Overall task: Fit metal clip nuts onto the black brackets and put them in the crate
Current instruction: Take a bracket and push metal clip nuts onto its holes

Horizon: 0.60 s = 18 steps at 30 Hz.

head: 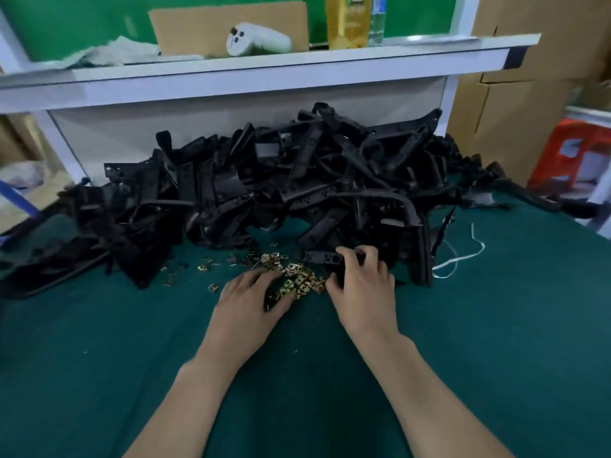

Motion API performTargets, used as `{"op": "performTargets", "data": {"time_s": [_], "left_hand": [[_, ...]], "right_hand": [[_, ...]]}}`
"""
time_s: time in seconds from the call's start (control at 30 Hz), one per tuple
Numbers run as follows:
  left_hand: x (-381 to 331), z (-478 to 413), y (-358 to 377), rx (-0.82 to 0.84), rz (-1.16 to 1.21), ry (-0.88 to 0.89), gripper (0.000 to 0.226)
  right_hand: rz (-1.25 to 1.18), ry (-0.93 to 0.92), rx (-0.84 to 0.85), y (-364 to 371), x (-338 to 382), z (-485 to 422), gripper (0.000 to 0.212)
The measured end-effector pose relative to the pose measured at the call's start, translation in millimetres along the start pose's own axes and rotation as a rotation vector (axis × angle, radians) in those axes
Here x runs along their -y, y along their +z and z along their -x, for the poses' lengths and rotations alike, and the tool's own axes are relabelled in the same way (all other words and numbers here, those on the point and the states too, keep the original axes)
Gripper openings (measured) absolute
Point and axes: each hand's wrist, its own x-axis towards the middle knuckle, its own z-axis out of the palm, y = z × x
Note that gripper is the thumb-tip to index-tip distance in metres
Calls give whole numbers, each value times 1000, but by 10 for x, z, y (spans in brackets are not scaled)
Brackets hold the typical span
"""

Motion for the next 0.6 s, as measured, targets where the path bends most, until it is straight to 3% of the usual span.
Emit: {"op": "performTargets", "data": {"time_s": [0.17,0.37,0.53,0.6], "left_hand": [[15,-43,25,-92,-42,92,25],[3,-33,10,-167,-64,138,19],[-45,-10,-57,-326,-6,123,15],[-94,18,-81,-389,160,87,13]], "right_hand": [[-193,-45,-32,-73,13,-9,46],[-458,-174,-178,-239,136,120,40],[-840,-230,-20,-245,242,199,47],[-930,-217,33,-248,256,204,43]]}}
